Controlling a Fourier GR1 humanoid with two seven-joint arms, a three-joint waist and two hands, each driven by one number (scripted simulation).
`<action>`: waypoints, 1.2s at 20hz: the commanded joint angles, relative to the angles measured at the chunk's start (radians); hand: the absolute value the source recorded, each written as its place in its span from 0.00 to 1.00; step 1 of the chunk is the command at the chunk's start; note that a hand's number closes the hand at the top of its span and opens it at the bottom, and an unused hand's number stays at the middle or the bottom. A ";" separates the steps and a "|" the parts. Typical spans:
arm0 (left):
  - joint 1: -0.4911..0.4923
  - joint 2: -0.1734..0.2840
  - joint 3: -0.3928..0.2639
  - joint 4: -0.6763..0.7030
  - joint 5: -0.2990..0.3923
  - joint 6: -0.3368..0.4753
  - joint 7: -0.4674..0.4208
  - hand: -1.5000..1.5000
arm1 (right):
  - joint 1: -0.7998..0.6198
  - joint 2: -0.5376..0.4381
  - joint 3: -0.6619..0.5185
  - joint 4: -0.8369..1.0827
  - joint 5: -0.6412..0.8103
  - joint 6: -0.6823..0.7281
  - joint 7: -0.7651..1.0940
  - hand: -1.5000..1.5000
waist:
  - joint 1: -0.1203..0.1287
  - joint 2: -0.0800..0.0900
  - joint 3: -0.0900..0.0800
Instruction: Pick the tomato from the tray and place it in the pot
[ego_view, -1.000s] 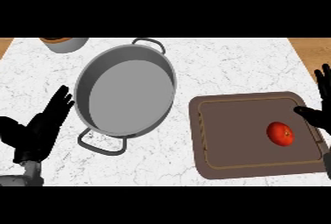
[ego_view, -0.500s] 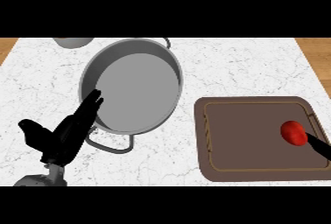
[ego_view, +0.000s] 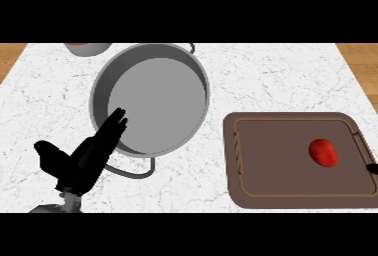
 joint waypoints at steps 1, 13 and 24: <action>-0.001 -0.003 -0.007 0.011 0.019 -0.022 0.032 0.50 | -0.016 -0.114 -0.043 -0.193 -0.099 0.107 0.281 0.00 | 0.001 0.002 -0.002; 0.025 0.007 0.034 0.030 0.034 -0.090 -0.012 0.50 | -0.081 -0.125 -0.084 -0.289 -0.193 0.031 0.554 0.00 | 0.021 0.007 0.001; -0.027 -0.055 -0.002 0.019 -0.006 -0.041 0.054 0.50 | -0.207 -0.013 0.115 -0.087 -0.069 0.018 0.497 0.00 | 0.036 0.011 0.002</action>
